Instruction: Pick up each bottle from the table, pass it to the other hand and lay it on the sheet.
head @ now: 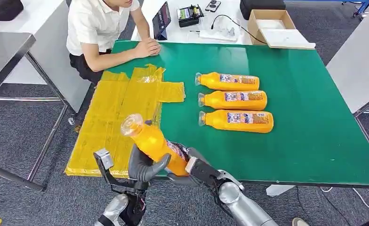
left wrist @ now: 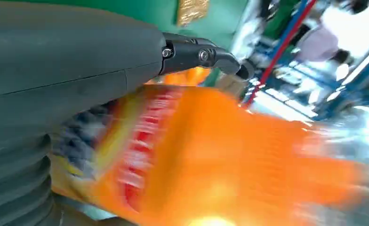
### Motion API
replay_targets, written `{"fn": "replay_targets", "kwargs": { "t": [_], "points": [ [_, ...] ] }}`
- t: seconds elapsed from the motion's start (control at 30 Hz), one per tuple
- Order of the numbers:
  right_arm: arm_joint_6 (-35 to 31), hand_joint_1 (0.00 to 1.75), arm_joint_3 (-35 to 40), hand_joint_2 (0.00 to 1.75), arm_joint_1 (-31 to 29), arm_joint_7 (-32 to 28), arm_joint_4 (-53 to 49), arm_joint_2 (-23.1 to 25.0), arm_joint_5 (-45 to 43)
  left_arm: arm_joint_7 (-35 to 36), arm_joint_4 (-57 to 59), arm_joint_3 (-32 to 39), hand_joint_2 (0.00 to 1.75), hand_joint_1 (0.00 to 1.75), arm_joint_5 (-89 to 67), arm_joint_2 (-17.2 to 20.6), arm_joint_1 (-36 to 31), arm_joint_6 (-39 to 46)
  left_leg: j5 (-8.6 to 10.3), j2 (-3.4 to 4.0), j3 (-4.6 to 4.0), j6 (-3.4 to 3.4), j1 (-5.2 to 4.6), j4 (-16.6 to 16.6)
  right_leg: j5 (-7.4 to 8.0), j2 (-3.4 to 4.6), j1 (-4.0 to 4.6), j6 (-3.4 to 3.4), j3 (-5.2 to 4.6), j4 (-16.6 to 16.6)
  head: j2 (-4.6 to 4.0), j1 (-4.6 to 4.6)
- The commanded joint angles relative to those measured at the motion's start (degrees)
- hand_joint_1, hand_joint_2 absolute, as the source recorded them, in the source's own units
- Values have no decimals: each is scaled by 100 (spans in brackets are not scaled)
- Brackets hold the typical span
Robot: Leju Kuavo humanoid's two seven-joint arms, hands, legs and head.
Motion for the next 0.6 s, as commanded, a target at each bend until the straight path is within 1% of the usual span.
{"fn": "replay_targets", "kwargs": {
  "t": [0.03,0.07,0.1,0.13,0.17,0.2,0.23,0.33,0.37,0.4,0.43,0.47,0.5,0.53,0.57,0.6],
  "points": [
    [-302,175,448,175,-111,60,350,-227,360,576,128,463,175,28,810,7,-88,-550,-4,9,21,9,-1,-9,-2,-5,3,-11,21,-9,0,-2],
    [-308,175,492,175,-125,75,362,-249,407,617,215,438,175,21,891,19,-107,-657,-5,14,32,12,-1,-14,-3,-4,5,-15,31,-14,0,-2],
    [-316,175,545,175,-142,85,372,-272,460,615,293,425,175,148,888,20,-134,-657,-4,10,24,10,-2,-10,-3,-5,3,-12,25,-10,0,0],
    [-321,175,570,175,-150,84,382,-287,486,613,357,393,175,175,866,21,-168,-648,-2,4,14,7,-1,-7,-1,-7,3,-9,14,-7,0,-2],
    [-372,175,695,175,-244,76,401,-280,648,898,578,281,175,175,970,92,-272,-829,-2,4,25,11,-3,-11,-3,-12,3,-13,25,-10,0,0],
    [-395,148,680,175,-276,78,459,-236,652,803,805,277,175,175,984,78,-362,-938,1,-2,13,7,-2,-8,-2,-12,2,-8,14,-7,0,0],
    [-700,0,533,175,-195,57,408,-152,637,790,873,324,175,175,1022,85,-367,-937,0,4,24,10,-1,-13,-1,-12,4,-13,24,-12,0,-2],
    [-921,0,490,175,-71,13,213,-81,717,947,840,462,175,175,1270,133,-328,-1028,-2,10,14,6,-2,-7,-1,0,2,-9,12,-5,0,-2],
    [-1104,0,442,0,-10,84,100,-55,770,1024,730,536,175,175,1385,164,-280,-1018,-2,9,9,4,0,-6,0,1,3,-8,8,-5,0,-2],
    [-1178,0,372,0,26,76,38,-20,734,1171,662,620,175,175,1562,170,-244,-1031,-6,18,31,10,0,-13,-3,0,7,-17,27,-12,0,0],
    [-1368,0,326,0,62,73,-32,8,791,1207,567,645,175,175,1632,214,-216,-1008,-2,7,10,5,0,-5,-2,-3,3,-9,8,-4,0,-2],
    [-1481,0,269,0,102,39,-122,44,780,1230,481,686,175,175,1686,250,-200,-947,-5,12,21,8,1,-9,-4,-3,6,-15,18,-7,0,-2],
    [-1481,0,215,0,138,19,-200,64,722,1359,415,694,175,175,1796,290,-189,-944,-2,9,7,5,0,-5,-1,0,3,-8,4,-4,0,0],
    [-1464,0,167,0,159,3,-257,88,649,1462,375,669,175,175,1887,349,-189,-996,-7,15,20,8,1,-7,-5,-1,6,-15,16,-5,0,0],
    [-1405,0,69,0,189,-40,-330,127,494,1522,362,599,175,175,1912,415,-198,-1062,-2,10,6,4,1,-4,-1,0,4,-9,3,-3,0,-2],
    [-1337,0,-21,175,204,-48,-361,167,342,1540,375,568,175,175,1916,434,-197,-1066,-6,14,18,8,0,-7,-5,-1,5,-15,14,-4,0,0]
  ]
}}
